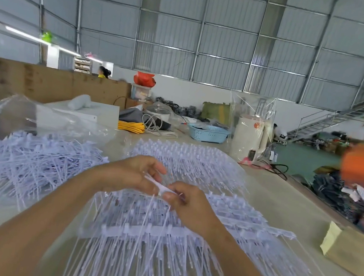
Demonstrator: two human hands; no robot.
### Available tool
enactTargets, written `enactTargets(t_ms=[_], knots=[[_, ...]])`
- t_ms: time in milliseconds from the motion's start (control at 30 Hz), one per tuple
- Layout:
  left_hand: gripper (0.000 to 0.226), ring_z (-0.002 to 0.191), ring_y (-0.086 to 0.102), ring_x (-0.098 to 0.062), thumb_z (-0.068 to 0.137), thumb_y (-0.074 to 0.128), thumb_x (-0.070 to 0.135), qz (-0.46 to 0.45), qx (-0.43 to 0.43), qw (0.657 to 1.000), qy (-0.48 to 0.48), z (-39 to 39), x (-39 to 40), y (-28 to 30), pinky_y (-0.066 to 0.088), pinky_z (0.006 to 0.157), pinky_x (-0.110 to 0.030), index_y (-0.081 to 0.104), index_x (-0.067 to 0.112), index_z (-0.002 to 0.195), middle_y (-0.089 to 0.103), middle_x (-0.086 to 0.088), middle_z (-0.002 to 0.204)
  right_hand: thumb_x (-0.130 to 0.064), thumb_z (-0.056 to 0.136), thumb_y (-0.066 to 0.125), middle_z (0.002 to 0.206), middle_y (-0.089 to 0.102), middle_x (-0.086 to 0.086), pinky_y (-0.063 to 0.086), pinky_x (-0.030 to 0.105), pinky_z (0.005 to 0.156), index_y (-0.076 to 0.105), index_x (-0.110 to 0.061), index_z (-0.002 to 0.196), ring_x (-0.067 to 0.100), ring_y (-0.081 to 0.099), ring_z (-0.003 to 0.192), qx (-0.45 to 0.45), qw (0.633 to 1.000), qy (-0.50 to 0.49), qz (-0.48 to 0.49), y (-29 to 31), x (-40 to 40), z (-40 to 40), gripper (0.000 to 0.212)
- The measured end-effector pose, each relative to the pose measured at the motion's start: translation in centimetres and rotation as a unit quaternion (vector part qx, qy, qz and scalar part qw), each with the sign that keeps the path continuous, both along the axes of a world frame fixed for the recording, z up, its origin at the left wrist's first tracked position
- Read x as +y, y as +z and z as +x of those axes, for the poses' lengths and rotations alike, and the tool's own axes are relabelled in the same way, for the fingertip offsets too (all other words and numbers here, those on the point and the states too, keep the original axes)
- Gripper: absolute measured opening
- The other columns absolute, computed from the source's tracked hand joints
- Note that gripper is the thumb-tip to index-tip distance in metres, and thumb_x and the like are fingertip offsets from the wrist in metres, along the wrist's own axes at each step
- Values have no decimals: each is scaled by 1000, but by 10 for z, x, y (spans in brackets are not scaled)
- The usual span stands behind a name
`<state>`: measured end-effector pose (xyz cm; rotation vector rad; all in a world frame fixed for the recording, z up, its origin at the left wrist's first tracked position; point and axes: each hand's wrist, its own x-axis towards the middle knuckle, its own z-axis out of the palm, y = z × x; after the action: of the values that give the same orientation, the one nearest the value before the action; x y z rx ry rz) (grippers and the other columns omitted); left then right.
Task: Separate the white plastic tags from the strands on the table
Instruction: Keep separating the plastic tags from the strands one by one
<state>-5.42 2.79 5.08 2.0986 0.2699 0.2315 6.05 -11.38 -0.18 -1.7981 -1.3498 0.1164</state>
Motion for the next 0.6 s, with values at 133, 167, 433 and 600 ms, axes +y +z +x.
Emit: enactTargets(t_ms=[133, 167, 433, 600], knots=[[13, 63, 70, -16, 85, 67, 5, -89, 7, 991, 98, 3, 0, 0, 57, 59, -21, 61, -3, 77, 69, -11, 69, -16, 92, 59, 73, 53, 8, 38, 29, 61, 55, -20, 69, 19, 50, 68, -11, 1000, -11, -12, 7, 6, 3, 23], [17, 60, 70, -18, 86, 66, 10, -87, 26, 990, 107, 3, 0, -2, 56, 55, -21, 60, -3, 77, 69, -12, 65, -16, 91, 59, 72, 53, 9, 35, 28, 60, 57, -18, 70, 18, 48, 67, -17, 1000, -17, -14, 8, 8, 3, 22], [24, 47, 64, -13, 90, 64, 24, -49, -45, 983, 173, 6, -13, -26, 51, 46, -21, 61, 6, 74, 66, -5, 54, -19, 95, 54, 78, 60, 13, 45, 39, 69, 66, -2, 90, 20, 51, 69, 21, 1000, 10, 3, -8, 18, -3, 21], [35, 45, 62, -17, 93, 58, 35, -90, -47, 973, 206, 9, -25, -46, 49, 45, -20, 60, 8, 71, 65, -7, 53, -16, 94, 55, 82, 66, 9, 43, 30, 68, 69, -8, 101, 19, 54, 70, 14, 1000, 19, 13, -15, 17, -4, 18]])
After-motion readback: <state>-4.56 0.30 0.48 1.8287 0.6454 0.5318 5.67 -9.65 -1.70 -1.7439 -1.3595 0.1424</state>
